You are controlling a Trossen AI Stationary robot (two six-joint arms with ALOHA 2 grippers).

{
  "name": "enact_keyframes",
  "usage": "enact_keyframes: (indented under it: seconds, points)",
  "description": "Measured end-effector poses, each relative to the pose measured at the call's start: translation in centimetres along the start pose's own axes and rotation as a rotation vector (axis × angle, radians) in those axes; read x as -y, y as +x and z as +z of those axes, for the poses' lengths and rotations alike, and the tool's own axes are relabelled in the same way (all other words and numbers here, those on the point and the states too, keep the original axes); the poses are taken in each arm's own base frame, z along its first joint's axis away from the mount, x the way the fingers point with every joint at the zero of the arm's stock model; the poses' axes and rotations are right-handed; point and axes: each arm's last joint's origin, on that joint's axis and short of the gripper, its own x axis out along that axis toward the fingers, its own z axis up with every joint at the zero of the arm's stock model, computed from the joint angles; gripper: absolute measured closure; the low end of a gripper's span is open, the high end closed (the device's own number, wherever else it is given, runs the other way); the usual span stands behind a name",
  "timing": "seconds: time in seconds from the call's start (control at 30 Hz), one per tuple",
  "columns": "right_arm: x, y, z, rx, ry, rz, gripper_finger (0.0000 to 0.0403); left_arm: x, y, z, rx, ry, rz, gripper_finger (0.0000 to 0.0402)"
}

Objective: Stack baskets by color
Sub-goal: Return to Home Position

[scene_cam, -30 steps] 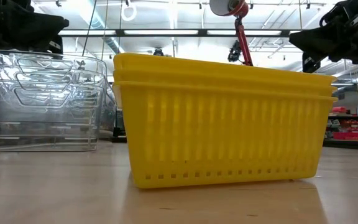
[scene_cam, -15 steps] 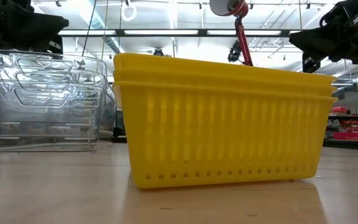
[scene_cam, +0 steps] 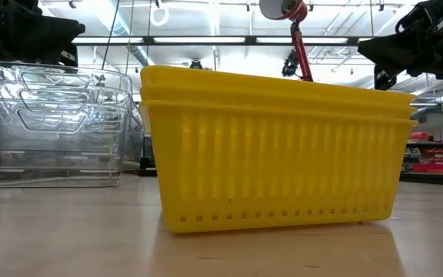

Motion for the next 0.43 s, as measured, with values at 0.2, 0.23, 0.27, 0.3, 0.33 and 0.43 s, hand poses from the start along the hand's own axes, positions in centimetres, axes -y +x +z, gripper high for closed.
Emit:
enact_keyframes:
  seconds: [0.2, 0.23, 0.27, 0.3, 0.33, 0.43]
  points:
    - [0.0, 0.0, 0.0, 0.0, 0.0, 0.0, 0.0383, 0.0, 0.0, 0.0, 0.0, 0.0, 0.0, 0.0378]
    - [0.0, 0.0, 0.0, 0.0, 0.0, 0.0, 0.0383, 0.0, 0.0, 0.0, 0.0, 0.0, 0.0, 0.0376]
    - [0.0, 0.0, 0.0, 0.0, 0.0, 0.0, 0.0383, 0.0, 0.0, 0.0, 0.0, 0.0, 0.0, 0.0374]
    - [0.0, 0.0, 0.0, 0.0, 0.0, 0.0, 0.0383, 0.0, 0.0, 0.0, 0.0, 0.0, 0.0, 0.0373]
    - [0.0, 0.0, 0.0, 0.0, 0.0, 0.0, 0.0383, 0.0, 0.0, -0.01, -0.001, 0.0, 0.0, 0.0371]
    - [0.0, 0.0, 0.0, 0.0, 0.0, 0.0, 0.0383, 0.0, 0.0, 0.0, 0.0, 0.0, 0.0, 0.037]
